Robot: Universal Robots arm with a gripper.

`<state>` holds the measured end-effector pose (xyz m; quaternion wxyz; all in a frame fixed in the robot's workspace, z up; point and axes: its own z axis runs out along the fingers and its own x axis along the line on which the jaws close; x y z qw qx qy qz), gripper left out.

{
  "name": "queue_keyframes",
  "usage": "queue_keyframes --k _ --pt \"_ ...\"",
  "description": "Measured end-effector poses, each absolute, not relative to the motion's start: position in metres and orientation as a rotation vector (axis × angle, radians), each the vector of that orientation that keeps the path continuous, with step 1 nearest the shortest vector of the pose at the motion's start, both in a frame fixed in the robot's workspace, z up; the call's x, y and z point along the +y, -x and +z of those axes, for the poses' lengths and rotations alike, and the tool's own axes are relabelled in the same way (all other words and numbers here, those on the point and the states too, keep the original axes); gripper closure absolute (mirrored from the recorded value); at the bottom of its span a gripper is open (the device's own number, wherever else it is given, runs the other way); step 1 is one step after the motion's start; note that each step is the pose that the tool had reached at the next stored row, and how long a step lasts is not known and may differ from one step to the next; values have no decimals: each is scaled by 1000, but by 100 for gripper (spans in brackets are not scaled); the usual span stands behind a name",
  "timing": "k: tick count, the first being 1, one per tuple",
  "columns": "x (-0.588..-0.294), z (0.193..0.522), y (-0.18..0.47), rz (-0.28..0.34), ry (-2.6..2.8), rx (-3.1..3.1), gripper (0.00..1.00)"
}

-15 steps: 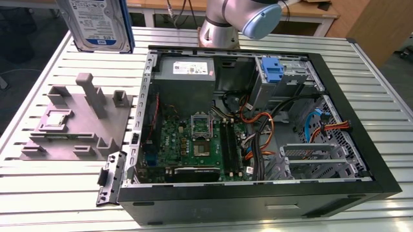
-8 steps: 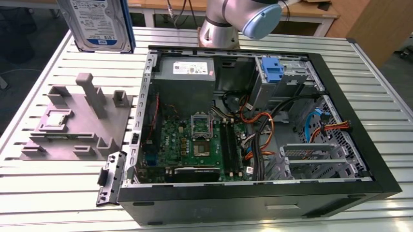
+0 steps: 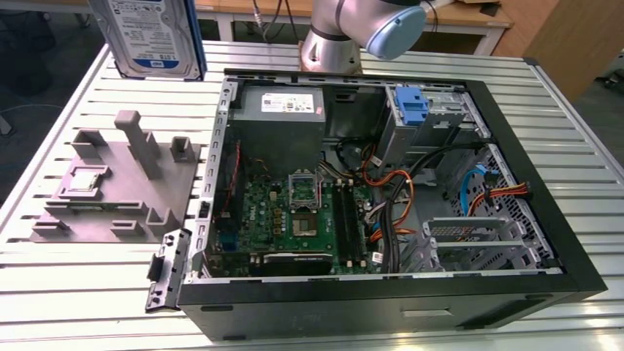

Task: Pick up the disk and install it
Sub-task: 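Pick up the disk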

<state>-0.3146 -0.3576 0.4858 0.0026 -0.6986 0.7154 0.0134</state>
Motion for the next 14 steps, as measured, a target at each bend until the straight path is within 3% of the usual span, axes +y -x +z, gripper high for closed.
queue_keyframes --k 14 --pt "-358 486 307 42 2191 2244 63"
